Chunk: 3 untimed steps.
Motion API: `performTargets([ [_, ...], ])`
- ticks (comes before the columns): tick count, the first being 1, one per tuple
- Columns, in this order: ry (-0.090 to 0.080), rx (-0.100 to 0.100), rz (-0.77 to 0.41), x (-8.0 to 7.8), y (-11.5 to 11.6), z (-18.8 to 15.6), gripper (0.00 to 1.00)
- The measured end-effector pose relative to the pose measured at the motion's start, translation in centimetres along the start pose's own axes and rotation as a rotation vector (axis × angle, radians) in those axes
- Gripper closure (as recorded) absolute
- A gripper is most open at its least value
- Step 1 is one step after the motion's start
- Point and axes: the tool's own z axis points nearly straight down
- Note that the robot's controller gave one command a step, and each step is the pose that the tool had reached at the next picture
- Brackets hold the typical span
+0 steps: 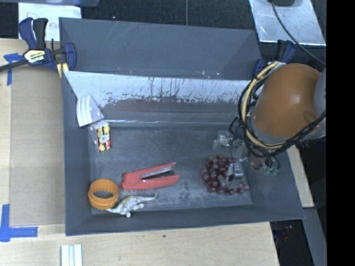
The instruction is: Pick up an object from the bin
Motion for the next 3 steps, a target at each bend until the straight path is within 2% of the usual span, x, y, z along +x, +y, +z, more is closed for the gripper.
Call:
performTargets([
  [1,0.000,0.000,0.000,0.0,0.0,0.0,0.00],
  [2,-0.004,0.001,0.034,-0.8,1.2,2.0,0.00],
  [3,-0.004,0.001,-0.154,0.3,2.0,5.0,0.00],
])
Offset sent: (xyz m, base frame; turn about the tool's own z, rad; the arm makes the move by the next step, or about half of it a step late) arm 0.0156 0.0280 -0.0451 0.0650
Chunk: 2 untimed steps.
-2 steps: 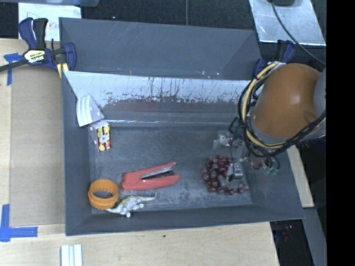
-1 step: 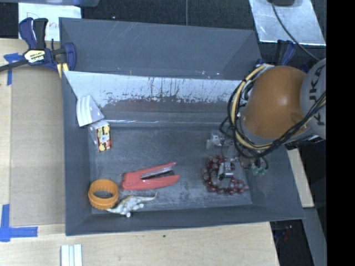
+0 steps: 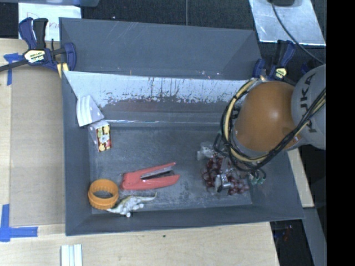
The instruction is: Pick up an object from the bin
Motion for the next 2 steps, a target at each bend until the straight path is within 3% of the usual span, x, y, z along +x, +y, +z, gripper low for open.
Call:
performTargets([
  [1,-0.003,0.000,-0.139,-1.1,0.8,0.5,0.00],
  [2,0.002,0.000,0.090,-1.0,-0.5,2.6,0.00],
])
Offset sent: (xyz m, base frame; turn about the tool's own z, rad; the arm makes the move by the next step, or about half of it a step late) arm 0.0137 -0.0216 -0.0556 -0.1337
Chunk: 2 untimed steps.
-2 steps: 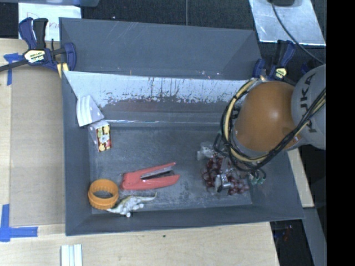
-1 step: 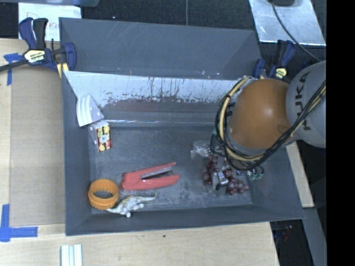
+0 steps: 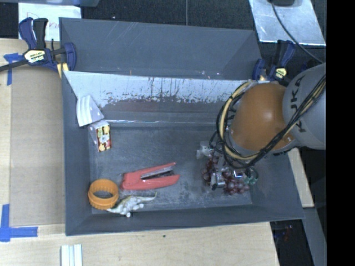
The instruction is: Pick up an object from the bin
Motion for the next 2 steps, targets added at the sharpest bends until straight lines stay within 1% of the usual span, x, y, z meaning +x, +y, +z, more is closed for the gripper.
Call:
performTargets([
  [1,-0.007,0.000,-0.112,-1.25,-6.94,0.69,1.00],
  [2,-0.007,0.000,-0.112,-1.25,-6.93,0.69,1.00],
])
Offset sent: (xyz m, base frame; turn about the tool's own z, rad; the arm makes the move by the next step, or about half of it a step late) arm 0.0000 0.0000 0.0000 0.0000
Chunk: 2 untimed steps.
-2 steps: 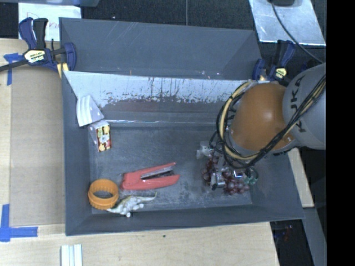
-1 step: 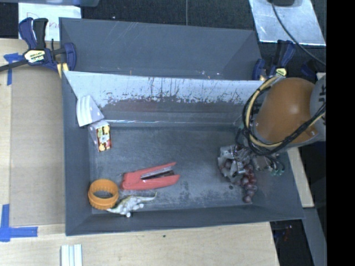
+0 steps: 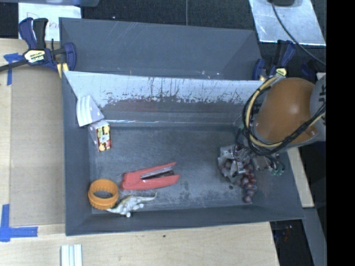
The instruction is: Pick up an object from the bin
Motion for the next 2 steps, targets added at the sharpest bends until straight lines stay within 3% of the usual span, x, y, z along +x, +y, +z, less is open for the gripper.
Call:
performTargets([
  [1,0.005,-0.002,-0.010,-0.1,-0.6,-5.1,1.00],
  [2,0.005,-0.003,-0.022,-2.2,-0.9,-13.6,1.00],
])
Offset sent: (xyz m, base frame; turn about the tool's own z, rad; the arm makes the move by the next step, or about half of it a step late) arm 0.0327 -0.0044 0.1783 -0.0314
